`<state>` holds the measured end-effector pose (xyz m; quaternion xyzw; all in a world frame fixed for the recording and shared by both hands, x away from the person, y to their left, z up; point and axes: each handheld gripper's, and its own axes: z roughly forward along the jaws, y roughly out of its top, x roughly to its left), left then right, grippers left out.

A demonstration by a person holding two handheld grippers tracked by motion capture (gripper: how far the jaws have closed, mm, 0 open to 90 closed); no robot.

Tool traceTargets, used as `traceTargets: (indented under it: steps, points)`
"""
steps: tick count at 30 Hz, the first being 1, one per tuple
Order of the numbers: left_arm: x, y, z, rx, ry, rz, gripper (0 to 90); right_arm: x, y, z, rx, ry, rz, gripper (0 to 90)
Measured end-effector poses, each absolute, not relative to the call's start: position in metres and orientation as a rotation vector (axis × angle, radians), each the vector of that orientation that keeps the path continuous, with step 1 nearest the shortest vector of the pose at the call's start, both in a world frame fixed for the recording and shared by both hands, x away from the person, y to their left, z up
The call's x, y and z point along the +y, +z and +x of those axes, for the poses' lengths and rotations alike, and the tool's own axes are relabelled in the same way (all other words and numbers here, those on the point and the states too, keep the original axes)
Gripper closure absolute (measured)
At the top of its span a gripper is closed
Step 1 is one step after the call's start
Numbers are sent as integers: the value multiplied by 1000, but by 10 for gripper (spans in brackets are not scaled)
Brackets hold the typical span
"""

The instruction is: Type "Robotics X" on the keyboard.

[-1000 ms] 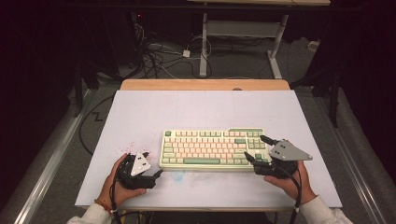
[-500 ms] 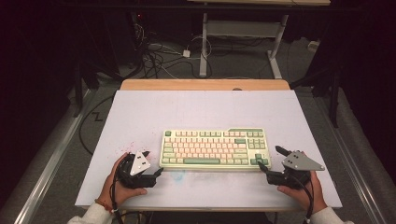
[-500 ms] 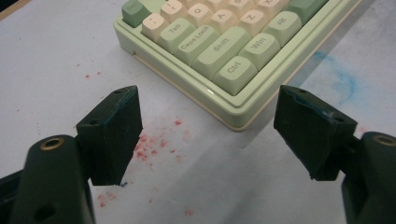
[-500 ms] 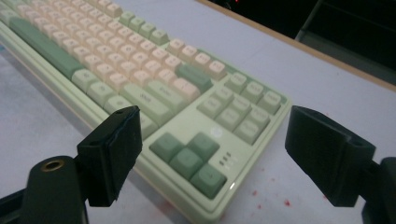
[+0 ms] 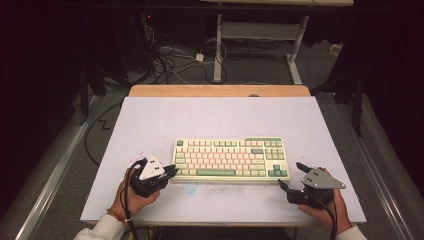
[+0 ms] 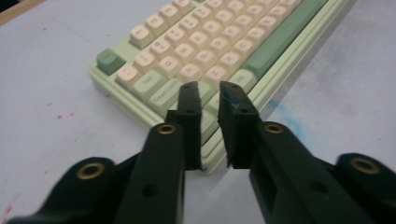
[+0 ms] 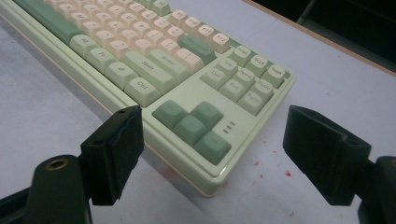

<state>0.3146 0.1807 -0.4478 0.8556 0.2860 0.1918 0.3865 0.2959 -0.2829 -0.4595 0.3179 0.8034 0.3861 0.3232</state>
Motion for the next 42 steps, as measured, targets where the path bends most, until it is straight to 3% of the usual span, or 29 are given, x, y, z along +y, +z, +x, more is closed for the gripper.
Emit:
traceTargets:
  steps: [5, 24, 42]
  points:
    - [170, -442, 322, 705, 458, 2198, 876, -282, -459, 296, 2111, 1011, 827, 206]
    - [125, -440, 342, 593, 366, 2283, 876, -283, -460, 297, 2116, 1023, 824, 203]
    - [103, -446, 356, 616, 343, 2358, 875, -282, -458, 296, 2105, 1037, 831, 198]
